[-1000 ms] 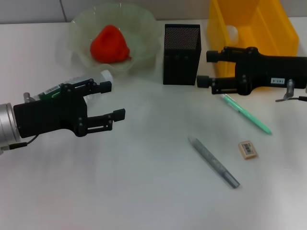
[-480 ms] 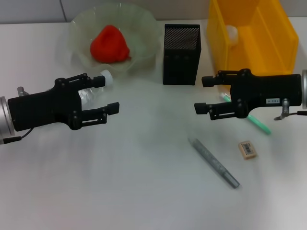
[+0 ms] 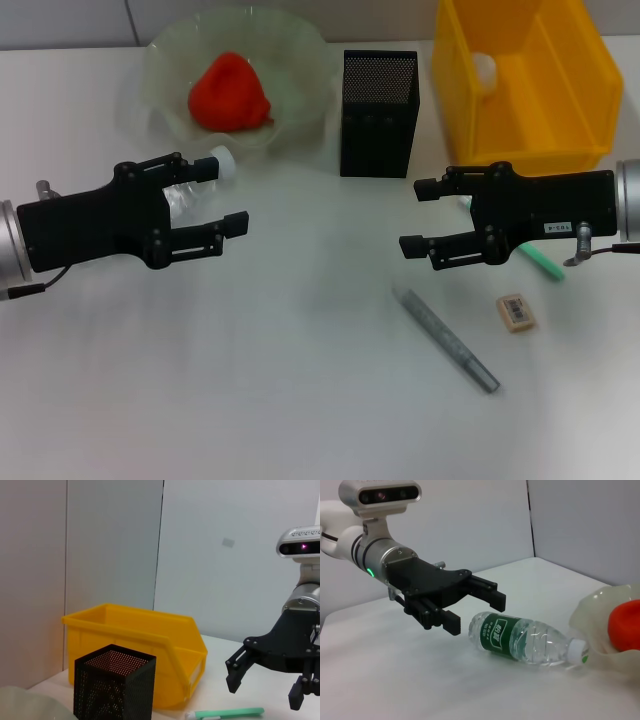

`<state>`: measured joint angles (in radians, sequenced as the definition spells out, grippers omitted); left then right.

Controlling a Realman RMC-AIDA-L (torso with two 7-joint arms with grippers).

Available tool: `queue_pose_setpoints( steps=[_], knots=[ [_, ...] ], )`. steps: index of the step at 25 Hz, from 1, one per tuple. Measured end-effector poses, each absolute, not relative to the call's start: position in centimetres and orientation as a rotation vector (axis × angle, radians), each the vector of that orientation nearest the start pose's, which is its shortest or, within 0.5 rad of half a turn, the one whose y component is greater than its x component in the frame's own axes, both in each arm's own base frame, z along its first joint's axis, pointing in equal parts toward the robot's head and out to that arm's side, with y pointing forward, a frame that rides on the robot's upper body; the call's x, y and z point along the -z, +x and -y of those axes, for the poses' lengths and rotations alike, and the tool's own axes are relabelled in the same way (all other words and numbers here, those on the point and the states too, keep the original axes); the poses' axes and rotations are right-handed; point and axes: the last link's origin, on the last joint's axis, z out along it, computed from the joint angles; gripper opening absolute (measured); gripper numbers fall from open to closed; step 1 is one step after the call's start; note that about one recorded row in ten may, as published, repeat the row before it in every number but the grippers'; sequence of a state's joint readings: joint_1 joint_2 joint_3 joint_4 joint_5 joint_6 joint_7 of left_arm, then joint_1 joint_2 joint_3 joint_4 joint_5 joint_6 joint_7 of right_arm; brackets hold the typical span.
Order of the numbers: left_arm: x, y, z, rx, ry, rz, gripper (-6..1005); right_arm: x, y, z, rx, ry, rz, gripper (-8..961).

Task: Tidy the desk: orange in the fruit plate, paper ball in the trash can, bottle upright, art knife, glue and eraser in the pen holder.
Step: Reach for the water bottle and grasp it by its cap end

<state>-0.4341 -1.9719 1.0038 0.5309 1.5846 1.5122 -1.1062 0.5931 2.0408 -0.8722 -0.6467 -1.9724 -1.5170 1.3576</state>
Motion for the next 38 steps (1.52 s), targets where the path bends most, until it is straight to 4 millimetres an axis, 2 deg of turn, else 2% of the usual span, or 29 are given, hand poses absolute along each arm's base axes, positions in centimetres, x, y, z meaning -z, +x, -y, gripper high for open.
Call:
queue_pose_setpoints(
  steps=[9,12,21,26,31,38],
  knots=[
    [-2.9,-25.7,-33.8,0.699,-2.713,0.484,792,1.2,24.1,-34.4,-0.574,-2.868,-0.435,821],
    [-4.4,-23.8,-35.5,0.576,-2.746,0.509,792,1.2,24.1,-34.4,-0.576,-2.867,-0.435,822],
    [-6.7,-20.0,-38.0,0.264,-2.736,0.590,792,1.0,24.0,-34.4,-0.572,-2.863,-0.425,822],
    [-6.3,-19.0,-39.7,0.003,-2.690,0.652,793,0.9,23.9,-34.6,-0.572,-2.863,-0.418,822],
    [-5.0,-18.3,-40.8,-0.235,-2.635,0.657,793,0.9,23.7,-34.7,-0.571,-2.861,-0.411,822],
    [-3.9,-18.2,-41.6,-0.379,-2.585,0.663,793,0.9,23.6,-34.7,-0.574,-2.860,-0.409,820]
  ],
)
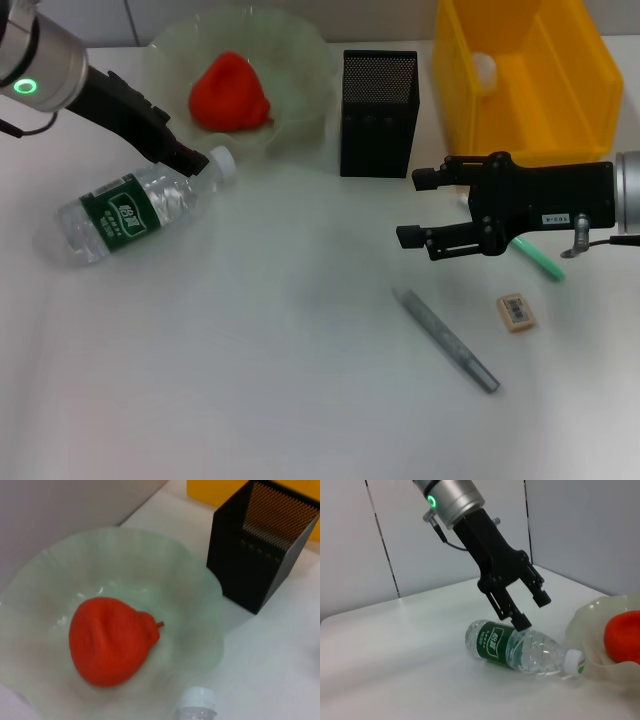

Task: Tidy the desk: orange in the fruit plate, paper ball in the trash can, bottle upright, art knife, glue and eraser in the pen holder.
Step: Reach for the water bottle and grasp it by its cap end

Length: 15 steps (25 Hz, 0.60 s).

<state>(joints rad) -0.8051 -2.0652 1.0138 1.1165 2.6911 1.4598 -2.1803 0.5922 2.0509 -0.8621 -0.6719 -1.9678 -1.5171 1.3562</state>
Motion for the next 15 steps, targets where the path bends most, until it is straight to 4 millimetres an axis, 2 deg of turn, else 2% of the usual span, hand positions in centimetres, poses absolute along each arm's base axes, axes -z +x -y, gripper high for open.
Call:
queue_pose_setpoints(
  steps=[9,15],
  knots=[
    [-1.6,-20.1,-42.4,-0.441,-2.571,0.713,793,0.9,23.6,-34.7,-0.576,-2.859,-0.410,820],
    [-0.7,-21.0,-42.6,-0.477,-2.550,0.691,793,0.9,23.6,-34.7,-0.576,-2.859,-0.413,820]
  ],
)
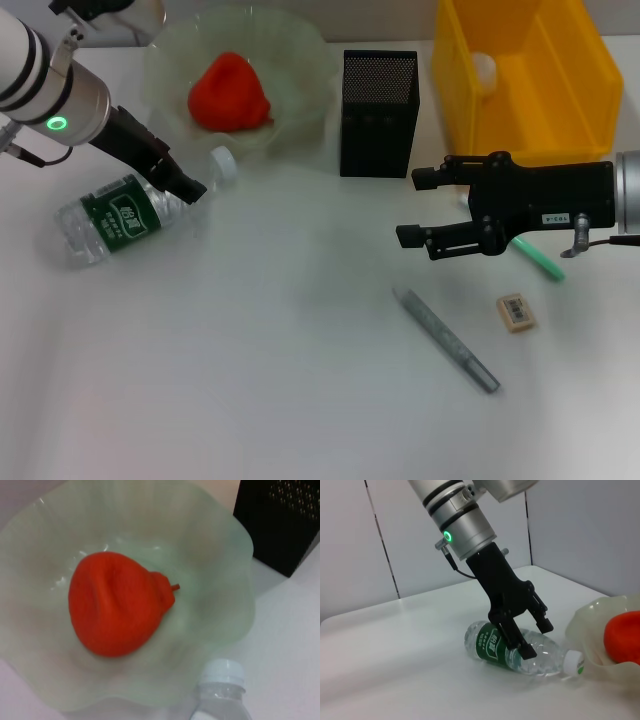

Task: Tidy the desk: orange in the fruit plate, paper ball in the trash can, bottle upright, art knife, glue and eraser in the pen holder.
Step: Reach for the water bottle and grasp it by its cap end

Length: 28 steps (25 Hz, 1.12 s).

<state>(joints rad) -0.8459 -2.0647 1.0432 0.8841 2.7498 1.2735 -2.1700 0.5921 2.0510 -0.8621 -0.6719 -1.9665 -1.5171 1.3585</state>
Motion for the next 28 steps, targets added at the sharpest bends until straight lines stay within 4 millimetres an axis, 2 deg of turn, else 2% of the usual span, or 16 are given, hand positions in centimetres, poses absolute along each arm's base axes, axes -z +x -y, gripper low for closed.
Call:
queue_pose_setpoints(
  steps=[18,28],
  knots=[
    [0.2,-21.4,-42.4,-0.488,-2.562,0.691,793,1.0,23.7,-34.6,-0.574,-2.865,-0.417,820],
    [1.4,-20.3,-41.9,-0.438,-2.630,0.672,793,0.9,23.7,-34.6,-0.574,-2.863,-0.414,820]
  ],
)
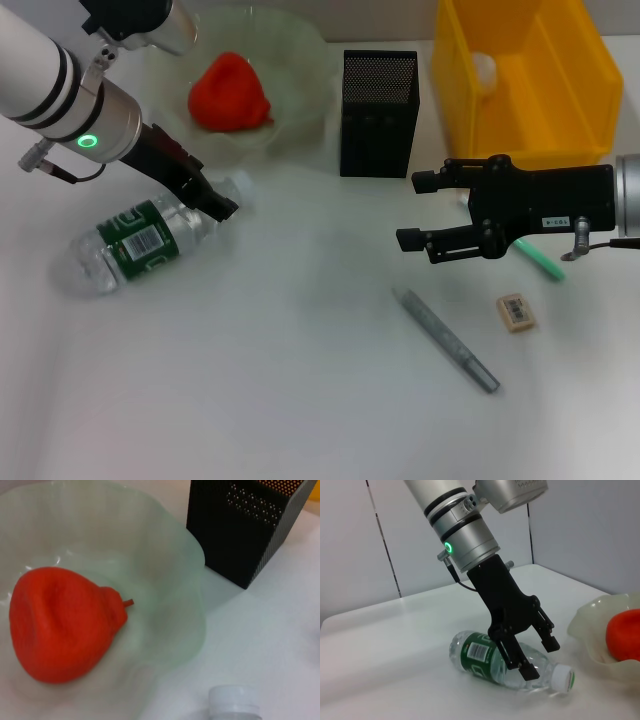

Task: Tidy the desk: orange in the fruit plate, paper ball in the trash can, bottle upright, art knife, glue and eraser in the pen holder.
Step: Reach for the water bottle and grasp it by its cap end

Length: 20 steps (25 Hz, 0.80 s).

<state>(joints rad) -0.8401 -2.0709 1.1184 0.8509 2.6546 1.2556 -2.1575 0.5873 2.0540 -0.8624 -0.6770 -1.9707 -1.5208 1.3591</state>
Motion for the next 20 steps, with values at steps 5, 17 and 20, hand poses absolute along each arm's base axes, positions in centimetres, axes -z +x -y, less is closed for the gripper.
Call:
queue_pose_setpoints(
  steps=[5,17,20],
  knots=[
    [1.8,-19.9,-41.8,-0.423,-2.646,0.660,792,0.9,23.7,-34.6,-0.572,-2.861,-0.415,820],
    [3.4,-19.5,-41.8,-0.424,-2.665,0.615,788,0.8,23.7,-34.6,-0.573,-2.858,-0.411,821],
    [3.7,-19.6,-41.9,-0.438,-2.659,0.597,787,0.8,23.7,-34.6,-0.575,-2.857,-0.411,821]
  ],
)
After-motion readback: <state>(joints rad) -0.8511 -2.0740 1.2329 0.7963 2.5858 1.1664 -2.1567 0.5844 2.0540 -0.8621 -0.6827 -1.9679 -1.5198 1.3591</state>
